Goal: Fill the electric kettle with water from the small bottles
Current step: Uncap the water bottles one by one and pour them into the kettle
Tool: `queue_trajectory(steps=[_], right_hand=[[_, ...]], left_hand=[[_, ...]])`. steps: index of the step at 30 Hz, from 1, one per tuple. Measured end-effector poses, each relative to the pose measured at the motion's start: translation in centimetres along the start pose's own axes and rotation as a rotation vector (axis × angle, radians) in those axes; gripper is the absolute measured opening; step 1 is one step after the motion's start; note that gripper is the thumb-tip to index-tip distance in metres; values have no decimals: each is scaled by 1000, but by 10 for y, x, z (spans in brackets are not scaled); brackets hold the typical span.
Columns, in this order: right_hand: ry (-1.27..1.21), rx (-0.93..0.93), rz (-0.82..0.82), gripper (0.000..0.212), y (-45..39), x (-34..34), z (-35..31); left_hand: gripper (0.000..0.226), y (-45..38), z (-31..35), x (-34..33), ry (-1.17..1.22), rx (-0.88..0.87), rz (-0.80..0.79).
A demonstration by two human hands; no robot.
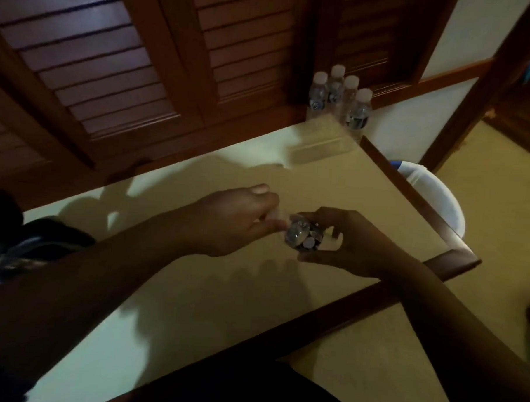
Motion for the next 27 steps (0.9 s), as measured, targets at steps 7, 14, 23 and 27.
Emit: queue_trajectory(steps=[7,14,23,27], right_hand=[[-311,-52,10,56,-6,13,54],[-480,-232,559,58,-41,-7,77],[-316,-393,872,61,-120,20,99],[-349,-430,870,63,-142,30,112]], left_hand=[[34,-59,-11,20,-166,-302,221],[80,-127,-102,-37,107,319,147],[70,-180,-125,-34,-81,522,122],[57,-197,-128,-15,464,312,432]])
Point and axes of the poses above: each hand's wrist, its own y-axis away from the middle knuckle, its own x-axis out of the back of the hand, z = x × y, the point moved 3 cm from there along -y, towards the middle knuckle, and after that the axes turned 13 degrees about -z, right-handed, at the moved point
